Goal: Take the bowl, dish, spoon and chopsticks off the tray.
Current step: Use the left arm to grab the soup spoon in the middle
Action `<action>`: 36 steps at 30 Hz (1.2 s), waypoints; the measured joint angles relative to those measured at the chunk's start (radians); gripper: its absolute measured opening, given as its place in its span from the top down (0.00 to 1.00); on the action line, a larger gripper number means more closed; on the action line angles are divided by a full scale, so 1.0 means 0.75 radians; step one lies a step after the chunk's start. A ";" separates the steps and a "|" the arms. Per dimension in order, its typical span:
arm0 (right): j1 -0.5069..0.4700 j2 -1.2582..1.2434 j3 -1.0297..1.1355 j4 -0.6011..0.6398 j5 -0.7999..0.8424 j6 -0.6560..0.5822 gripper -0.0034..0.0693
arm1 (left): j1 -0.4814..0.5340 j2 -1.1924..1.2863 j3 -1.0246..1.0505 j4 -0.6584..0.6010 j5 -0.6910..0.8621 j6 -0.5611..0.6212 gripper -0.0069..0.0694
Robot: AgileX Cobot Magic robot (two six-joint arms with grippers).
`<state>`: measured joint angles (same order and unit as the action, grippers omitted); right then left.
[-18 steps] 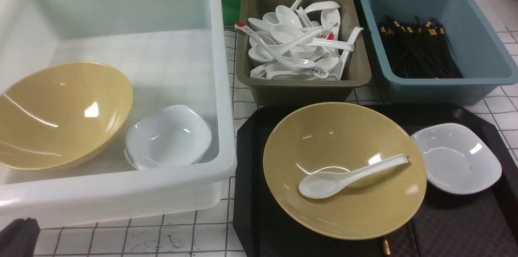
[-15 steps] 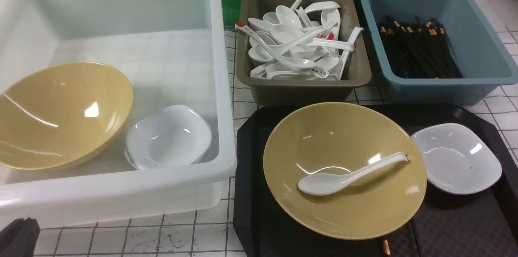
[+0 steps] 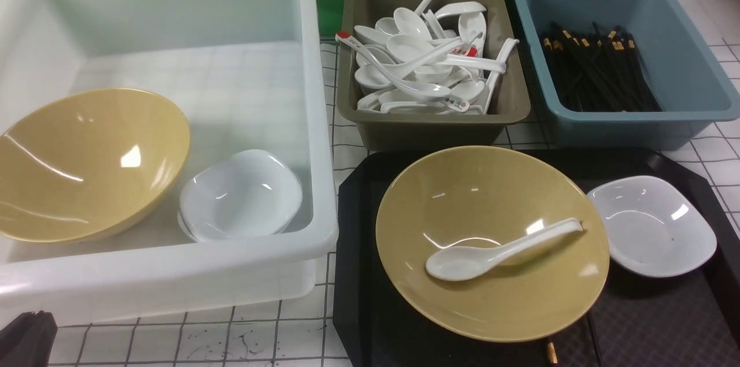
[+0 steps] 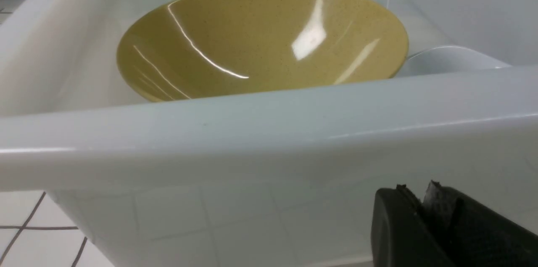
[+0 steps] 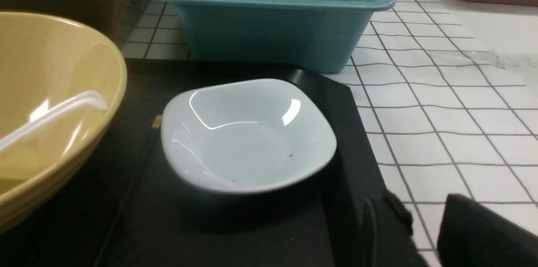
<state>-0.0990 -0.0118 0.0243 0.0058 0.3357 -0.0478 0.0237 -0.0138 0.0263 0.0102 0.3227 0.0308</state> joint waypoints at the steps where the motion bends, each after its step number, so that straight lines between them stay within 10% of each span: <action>1: 0.000 0.000 0.000 0.000 0.000 0.000 0.63 | 0.000 0.000 0.000 0.000 0.000 0.000 0.85; 18: 0.000 0.000 0.003 0.000 -0.051 -0.001 0.63 | 0.000 0.000 0.000 0.057 -0.207 0.004 0.85; 28: 0.000 -0.001 0.008 0.000 -0.935 0.064 0.63 | 0.000 0.000 0.000 0.061 -0.982 0.004 0.85; 36: 0.000 -0.001 0.008 0.011 -1.118 0.345 0.63 | 0.000 0.000 0.000 0.061 -1.327 -0.228 0.85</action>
<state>-0.0990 -0.0128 0.0303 0.0145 -0.5024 0.2111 0.0237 -0.0138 0.0263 0.0557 -0.6730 -0.1404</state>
